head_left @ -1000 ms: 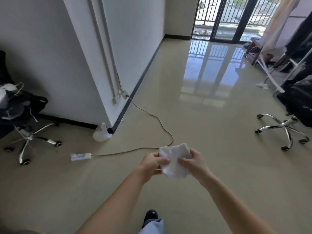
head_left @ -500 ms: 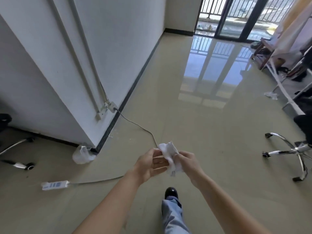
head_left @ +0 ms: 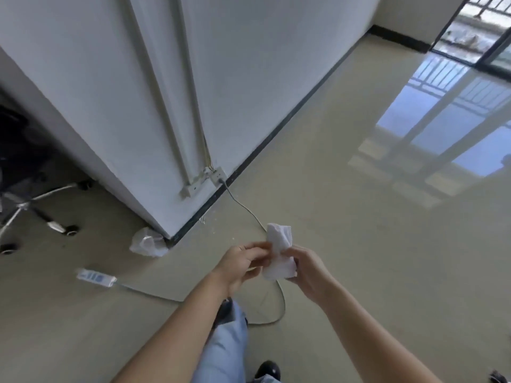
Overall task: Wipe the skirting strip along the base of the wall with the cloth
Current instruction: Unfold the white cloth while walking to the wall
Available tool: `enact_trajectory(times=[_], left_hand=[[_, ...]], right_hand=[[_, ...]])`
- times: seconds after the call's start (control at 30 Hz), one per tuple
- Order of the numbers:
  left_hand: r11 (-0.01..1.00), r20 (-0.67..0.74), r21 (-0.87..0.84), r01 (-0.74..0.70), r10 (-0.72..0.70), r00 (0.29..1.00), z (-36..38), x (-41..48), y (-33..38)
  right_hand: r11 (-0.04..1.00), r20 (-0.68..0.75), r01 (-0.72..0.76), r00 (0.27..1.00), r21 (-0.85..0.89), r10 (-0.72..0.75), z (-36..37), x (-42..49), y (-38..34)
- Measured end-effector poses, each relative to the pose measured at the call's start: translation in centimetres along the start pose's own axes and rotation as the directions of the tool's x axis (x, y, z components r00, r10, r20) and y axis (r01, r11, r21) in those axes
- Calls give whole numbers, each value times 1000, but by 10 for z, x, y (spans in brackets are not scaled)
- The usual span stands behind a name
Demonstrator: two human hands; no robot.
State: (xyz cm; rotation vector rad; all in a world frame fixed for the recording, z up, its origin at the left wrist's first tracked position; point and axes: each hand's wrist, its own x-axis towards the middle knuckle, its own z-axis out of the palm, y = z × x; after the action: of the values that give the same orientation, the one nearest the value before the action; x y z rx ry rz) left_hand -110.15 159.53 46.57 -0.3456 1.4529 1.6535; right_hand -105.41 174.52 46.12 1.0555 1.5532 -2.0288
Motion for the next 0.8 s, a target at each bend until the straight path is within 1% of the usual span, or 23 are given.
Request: enact_trajectory(times=[0.07, 0.13, 0.2, 0.27, 0.33, 0.4, 0.47, 0.57, 0.6, 0.67, 0.73, 0.8], left_hand=[[999, -125, -34, -10, 6, 992, -22, 36, 21], [1000, -199, -18, 15, -18, 980, -44, 69, 42], [999, -196, -6, 54, -54, 979, -64, 98, 61], [998, -212, 3, 67, -65, 975, -81, 123, 83], [998, -248, -9, 69, -69, 966, -97, 147, 101], [998, -265, -3, 65, -64, 962, -112, 167, 114], [998, -253, 37, 51, -40, 967, -125, 187, 122], [998, -253, 57, 29, -13, 967, -144, 218, 129], [998, -267, 51, 27, -12, 964, -151, 232, 129], [999, -302, 27, 22, -13, 953, -167, 261, 119], [1000, -336, 14, 21, -15, 942, -185, 296, 101], [999, -383, 23, 32, -21, 924, -203, 334, 77]], right_hand=[[1000, -14, -13, 1000, 2, 13, 13, 42, -23], [1000, -18, -5, 1000, -19, 5, 29, 81, -46], [999, -24, 17, 1000, -41, -18, 49, 118, -65], [992, -53, 47, 997, -114, -53, 65, 151, -80], [969, 0, 104, 994, -224, -107, 78, 181, -96], [938, 73, 144, 989, -315, -128, 88, 206, -110], [906, 120, 134, 988, -402, -93, 94, 230, -123], [892, 168, 37, 985, -450, 44, 102, 277, -137], [870, 189, 22, 979, -493, 82, 104, 296, -141], [775, 259, 46, 953, -631, 154, 108, 338, -139], [644, 333, 135, 923, -753, 195, 114, 384, -130], [464, 378, 260, 908, -847, 182, 120, 435, -110]])
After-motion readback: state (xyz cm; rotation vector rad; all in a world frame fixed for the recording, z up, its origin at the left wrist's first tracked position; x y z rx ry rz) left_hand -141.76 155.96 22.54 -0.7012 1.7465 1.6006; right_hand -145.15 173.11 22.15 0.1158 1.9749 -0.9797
